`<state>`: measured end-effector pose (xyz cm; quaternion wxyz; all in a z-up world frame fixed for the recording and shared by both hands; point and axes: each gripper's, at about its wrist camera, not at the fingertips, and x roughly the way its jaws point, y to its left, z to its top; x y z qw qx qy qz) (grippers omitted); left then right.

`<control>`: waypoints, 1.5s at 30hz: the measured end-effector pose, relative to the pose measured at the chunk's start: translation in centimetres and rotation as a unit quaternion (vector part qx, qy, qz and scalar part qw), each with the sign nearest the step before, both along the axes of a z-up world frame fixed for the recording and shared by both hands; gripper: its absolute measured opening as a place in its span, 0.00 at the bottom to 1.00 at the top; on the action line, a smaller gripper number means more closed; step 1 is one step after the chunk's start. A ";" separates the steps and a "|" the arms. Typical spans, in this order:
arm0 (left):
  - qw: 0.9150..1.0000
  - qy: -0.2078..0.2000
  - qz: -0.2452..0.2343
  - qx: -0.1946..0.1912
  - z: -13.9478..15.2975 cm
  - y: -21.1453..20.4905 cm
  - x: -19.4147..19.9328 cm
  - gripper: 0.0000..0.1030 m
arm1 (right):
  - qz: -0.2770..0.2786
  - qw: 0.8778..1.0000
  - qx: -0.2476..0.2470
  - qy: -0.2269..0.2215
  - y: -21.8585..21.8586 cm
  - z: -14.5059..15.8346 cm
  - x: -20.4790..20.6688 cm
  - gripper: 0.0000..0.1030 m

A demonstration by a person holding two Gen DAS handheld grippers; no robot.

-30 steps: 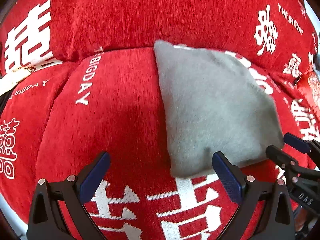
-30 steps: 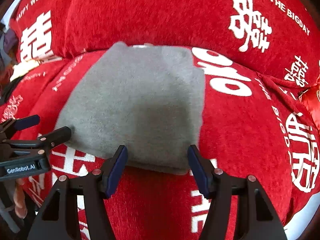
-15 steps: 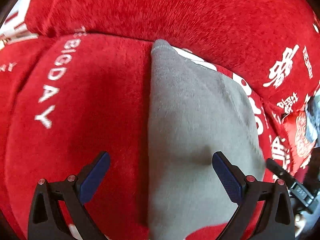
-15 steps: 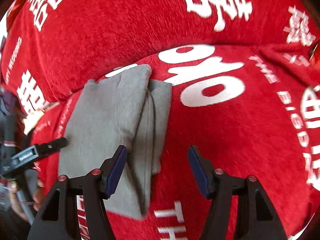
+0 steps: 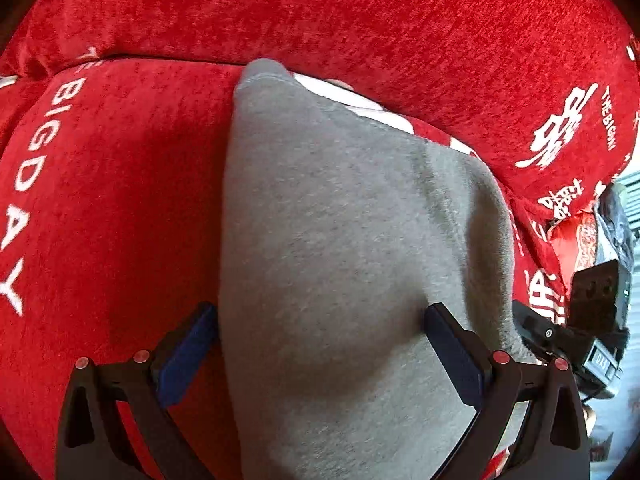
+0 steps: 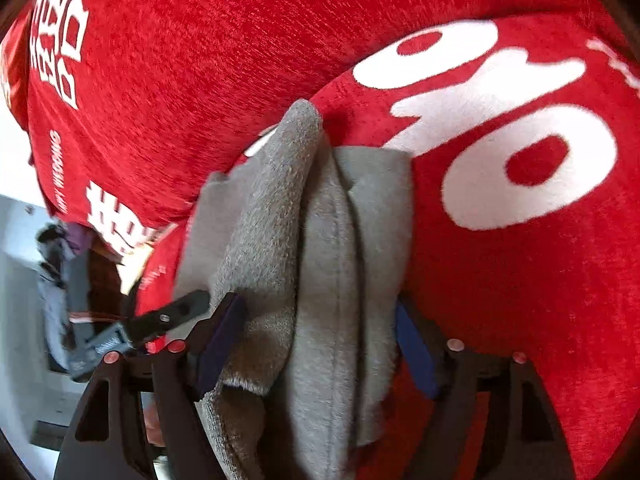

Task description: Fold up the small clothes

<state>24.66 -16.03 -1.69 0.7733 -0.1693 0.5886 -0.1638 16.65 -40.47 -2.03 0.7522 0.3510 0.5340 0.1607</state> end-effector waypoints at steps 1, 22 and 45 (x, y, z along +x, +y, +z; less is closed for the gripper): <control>1.000 -0.001 -0.002 -0.002 0.0 0.1 0.0 0.99 | 0.000 1.000 0.012 0.002 -0.1 -0.1 0.0 0.77; 0.999 -0.027 -0.037 0.010 0.1 -0.3 0.1 0.99 | 0.059 0.998 -0.035 -0.013 2.9 0.5 1.8 0.80; 0.993 -0.088 -0.052 0.053 7.2 1.2 -7.9 0.41 | 0.087 0.981 -0.143 -0.099 9.7 9.4 -5.8 0.35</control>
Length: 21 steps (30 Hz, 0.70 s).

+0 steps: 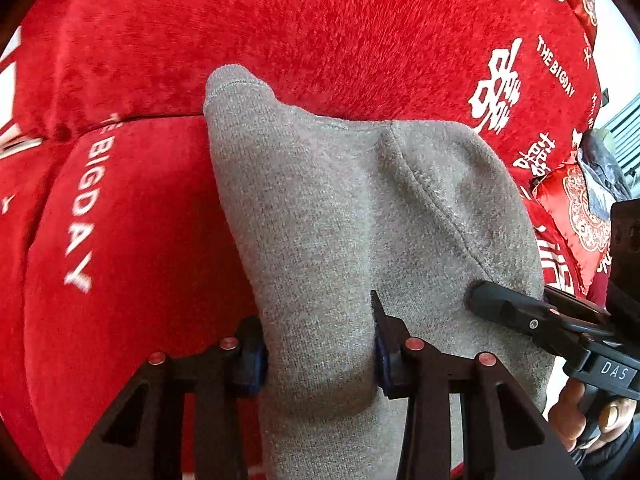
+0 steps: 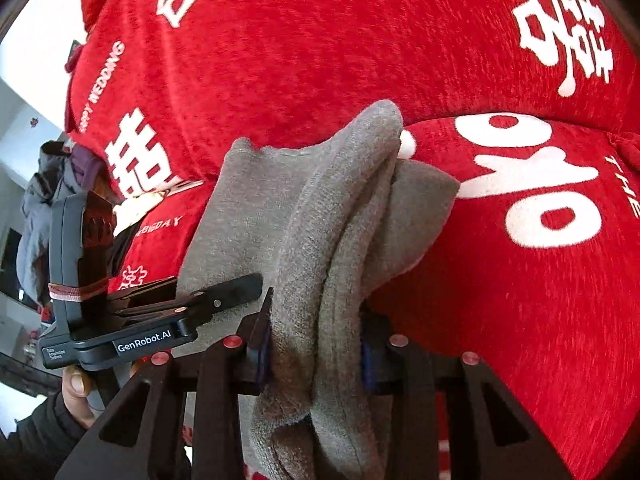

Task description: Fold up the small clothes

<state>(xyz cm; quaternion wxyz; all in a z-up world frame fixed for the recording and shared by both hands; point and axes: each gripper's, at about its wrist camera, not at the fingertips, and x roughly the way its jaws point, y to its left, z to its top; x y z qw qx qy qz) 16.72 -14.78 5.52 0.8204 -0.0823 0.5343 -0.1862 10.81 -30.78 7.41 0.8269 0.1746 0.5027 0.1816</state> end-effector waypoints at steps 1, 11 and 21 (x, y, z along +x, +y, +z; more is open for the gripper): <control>1.000 -0.001 0.003 0.000 0.3 0.5 -0.9 0.41 | 0.001 1.000 0.001 -0.001 0.4 0.3 -0.8 0.35; 1.000 -0.016 0.012 0.021 1.7 4.1 -9.9 0.41 | 0.020 1.000 -0.009 -0.020 5.2 1.5 -9.2 0.35; 0.999 -0.008 0.025 0.035 -0.3 7.0 -14.4 0.41 | 0.042 0.999 -0.023 -0.011 8.7 0.2 -13.1 0.35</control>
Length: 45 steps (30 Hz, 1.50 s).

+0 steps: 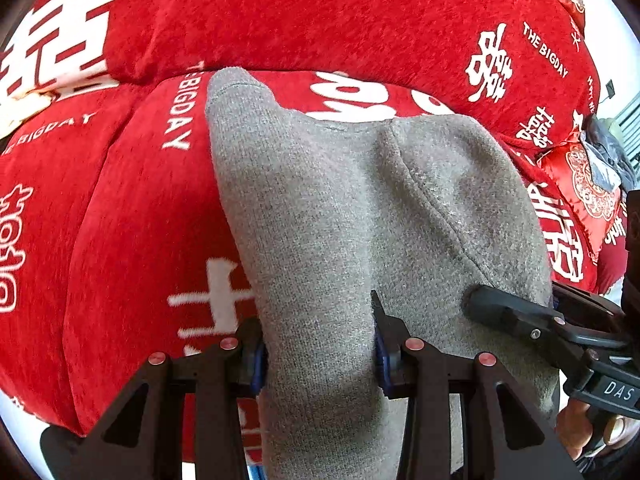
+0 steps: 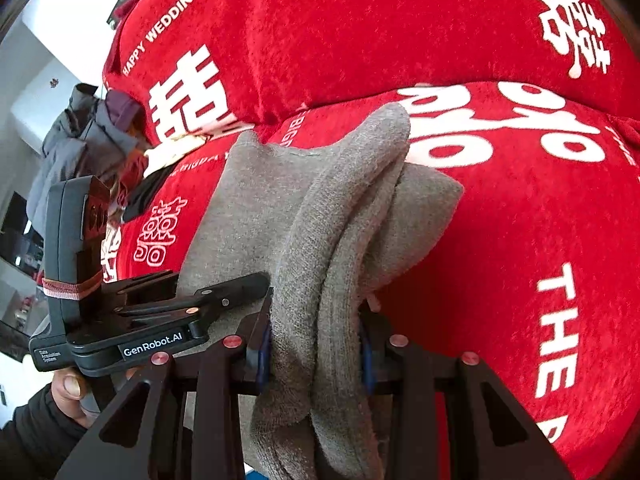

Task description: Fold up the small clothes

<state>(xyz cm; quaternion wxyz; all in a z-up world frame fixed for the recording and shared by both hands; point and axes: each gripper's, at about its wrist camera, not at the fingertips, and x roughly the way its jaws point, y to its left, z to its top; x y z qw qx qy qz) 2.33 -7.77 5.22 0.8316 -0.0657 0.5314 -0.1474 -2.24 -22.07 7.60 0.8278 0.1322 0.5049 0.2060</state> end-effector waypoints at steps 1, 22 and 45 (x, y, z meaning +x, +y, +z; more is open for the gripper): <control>1.000 0.000 0.002 0.001 -0.1 0.3 -0.2 0.41 | 0.003 1.000 -0.002 0.000 0.3 -0.2 -0.2 0.35; 0.999 0.024 0.035 -0.031 -4.7 4.0 0.6 0.69 | -0.031 0.997 -0.028 0.069 -0.5 -5.9 0.9 0.51; 0.993 -0.012 0.066 0.102 -3.6 4.8 -1.6 0.97 | 0.149 0.983 -0.107 -0.015 3.9 -3.6 -2.6 0.55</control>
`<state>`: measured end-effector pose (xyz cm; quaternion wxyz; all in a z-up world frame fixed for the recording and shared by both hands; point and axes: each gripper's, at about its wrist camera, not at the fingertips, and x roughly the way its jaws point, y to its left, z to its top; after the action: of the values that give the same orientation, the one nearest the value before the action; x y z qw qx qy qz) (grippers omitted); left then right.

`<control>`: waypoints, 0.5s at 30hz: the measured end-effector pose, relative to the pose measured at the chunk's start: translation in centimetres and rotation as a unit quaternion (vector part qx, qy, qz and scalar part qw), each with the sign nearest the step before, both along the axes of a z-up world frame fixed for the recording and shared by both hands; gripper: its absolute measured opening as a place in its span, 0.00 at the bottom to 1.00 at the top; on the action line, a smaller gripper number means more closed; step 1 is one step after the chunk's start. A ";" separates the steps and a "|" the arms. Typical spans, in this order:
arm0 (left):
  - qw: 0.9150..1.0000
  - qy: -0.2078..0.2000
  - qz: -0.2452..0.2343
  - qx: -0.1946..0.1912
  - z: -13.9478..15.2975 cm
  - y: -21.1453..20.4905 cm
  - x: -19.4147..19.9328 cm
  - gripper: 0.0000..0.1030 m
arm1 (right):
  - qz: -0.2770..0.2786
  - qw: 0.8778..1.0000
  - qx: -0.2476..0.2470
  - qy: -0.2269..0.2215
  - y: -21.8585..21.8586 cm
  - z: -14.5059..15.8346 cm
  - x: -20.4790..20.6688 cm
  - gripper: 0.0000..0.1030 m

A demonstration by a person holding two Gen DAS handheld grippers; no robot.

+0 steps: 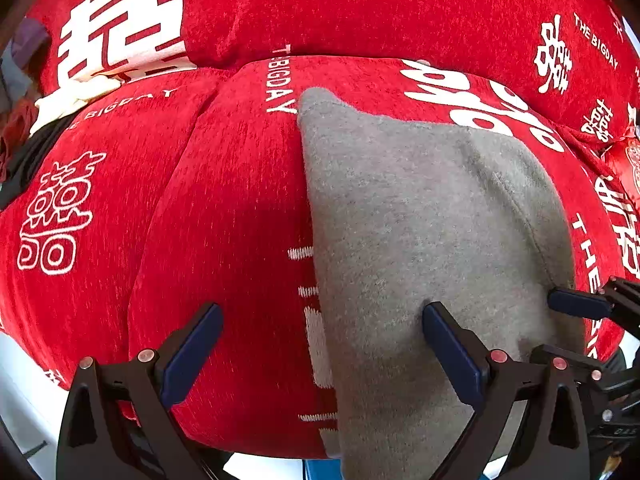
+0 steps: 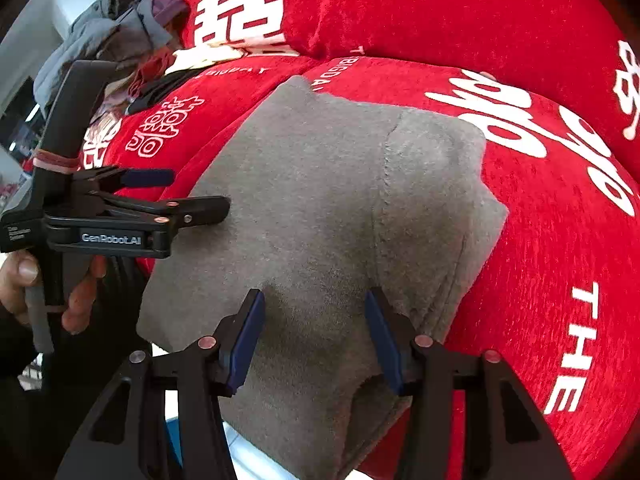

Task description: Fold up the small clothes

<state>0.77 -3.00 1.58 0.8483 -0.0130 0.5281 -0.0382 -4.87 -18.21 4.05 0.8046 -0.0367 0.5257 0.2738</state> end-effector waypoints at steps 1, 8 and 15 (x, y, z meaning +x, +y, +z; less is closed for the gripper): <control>1.000 -0.006 -0.002 -0.002 0.5 0.0 0.3 0.97 | 0.003 1.000 0.002 -0.006 -0.1 0.4 0.2 0.55; 0.999 -0.015 -0.002 0.035 1.1 -0.6 5.7 0.97 | 0.001 0.999 -0.007 -0.034 -0.3 1.4 6.2 0.61; 0.999 0.013 0.000 0.049 -1.0 -1.3 9.1 0.97 | 0.013 1.000 -0.025 -0.001 0.5 -1.9 11.0 0.61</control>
<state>9.83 -4.27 0.56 0.8409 0.0286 0.5402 -0.0123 6.13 -17.73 2.12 0.8005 -0.0640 0.5308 0.2708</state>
